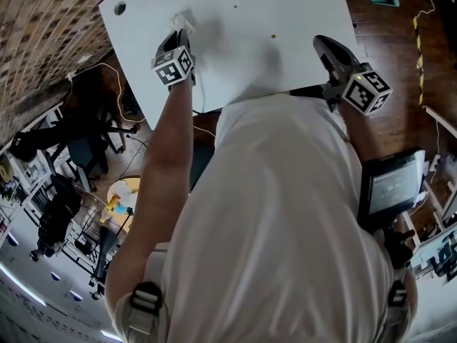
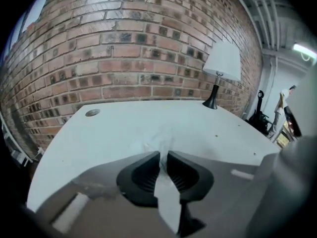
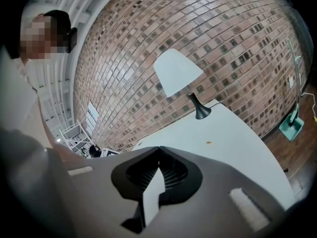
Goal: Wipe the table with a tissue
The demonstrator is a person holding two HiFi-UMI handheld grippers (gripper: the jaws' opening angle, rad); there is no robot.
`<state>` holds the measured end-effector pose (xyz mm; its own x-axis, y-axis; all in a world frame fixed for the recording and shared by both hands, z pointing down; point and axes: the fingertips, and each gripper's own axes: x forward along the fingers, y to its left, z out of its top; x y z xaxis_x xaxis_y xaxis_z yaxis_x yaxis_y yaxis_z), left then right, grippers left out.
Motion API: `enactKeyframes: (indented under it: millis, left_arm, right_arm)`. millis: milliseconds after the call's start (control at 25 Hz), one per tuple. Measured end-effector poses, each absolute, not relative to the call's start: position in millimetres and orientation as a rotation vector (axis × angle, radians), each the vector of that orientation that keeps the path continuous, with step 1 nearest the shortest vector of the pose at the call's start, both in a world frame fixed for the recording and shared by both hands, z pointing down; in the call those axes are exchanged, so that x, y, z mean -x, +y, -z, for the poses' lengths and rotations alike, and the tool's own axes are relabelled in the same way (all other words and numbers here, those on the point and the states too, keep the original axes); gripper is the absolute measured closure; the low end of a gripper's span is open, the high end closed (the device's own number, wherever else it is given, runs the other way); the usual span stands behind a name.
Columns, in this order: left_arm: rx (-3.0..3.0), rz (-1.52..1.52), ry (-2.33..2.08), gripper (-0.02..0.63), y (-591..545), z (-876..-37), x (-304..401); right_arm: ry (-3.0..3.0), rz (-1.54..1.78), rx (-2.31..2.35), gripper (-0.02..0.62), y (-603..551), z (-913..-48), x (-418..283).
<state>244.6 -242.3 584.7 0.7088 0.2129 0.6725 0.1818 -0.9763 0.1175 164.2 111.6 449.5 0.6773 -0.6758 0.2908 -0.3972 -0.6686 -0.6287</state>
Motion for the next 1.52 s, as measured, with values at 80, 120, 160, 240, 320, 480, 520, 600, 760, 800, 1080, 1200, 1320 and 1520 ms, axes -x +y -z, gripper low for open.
enactKeyframes:
  millis: [80,120,160,240,320,480,520,600,760,800,1080,1200,1320,1520]
  left_arm:
    - [-2.863,-1.175,0.343,0.554,-236.3,-589.4,-244.4]
    - [-2.864,-1.194,0.360,0.554,-230.6,-593.9,-243.7]
    - [-2.872,-1.214,0.371,0.554,-225.2,-598.3,-243.0]
    - [-2.896,-1.239,0.355,0.555,-218.5,-603.3,-242.3]
    - [-2.900,-1.253,0.369,0.555,-208.5,-600.6,-242.0]
    - [-2.905,-1.291,0.535,0.555,-176.2,-602.1,-232.5]
    - [-2.902,-1.297,0.559,0.555,-169.5,-602.1,-228.5]
    - [-2.900,-1.307,0.621,0.555,-154.0,-601.6,-219.3]
    - [-2.835,-1.322,0.815,0.555,-114.3,-601.6,-199.7]
    - [-2.786,-1.322,0.853,0.555,-105.9,-601.3,-194.8]
    - [-2.312,-1.078,0.922,0.555,-65.3,-567.8,-170.4]
    - [-2.255,-1.005,0.901,0.554,-65.4,-557.2,-170.7]
    - [-2.207,-0.920,0.744,0.554,-90.4,-554.4,-183.2]
    - [-2.156,-0.733,0.422,0.555,-149.0,-555.6,-214.1]
  right_arm:
    - [0.820,0.701,2.365,0.588,113.3,-450.2,-163.6]
    - [0.816,0.701,2.365,0.588,114.7,-450.6,-163.2]
    - [0.811,0.699,2.364,0.588,116.1,-451.1,-162.8]
    - [0.805,0.698,2.363,0.588,118.5,-451.4,-162.7]
    - [0.799,0.693,2.365,0.588,119.7,-450.4,-163.8]
    - [0.794,0.690,2.358,0.588,121.3,-450.6,-162.3]
    - [0.796,0.687,2.355,0.588,121.3,-449.8,-161.4]
    - [0.803,0.686,2.351,0.588,121.3,-448.5,-159.5]
    - [0.814,0.684,2.348,0.588,122.3,-448.5,-158.5]
    - [0.815,0.682,2.347,0.588,121.8,-448.0,-159.0]
    - [0.808,0.669,2.338,0.588,122.8,-447.8,-159.4]
    - [0.807,0.668,2.329,0.588,123.2,-448.1,-159.9]
    - [0.812,0.670,2.325,0.588,121.2,-447.0,-160.1]
    - [0.796,0.673,2.330,0.588,126.0,-446.8,-159.1]
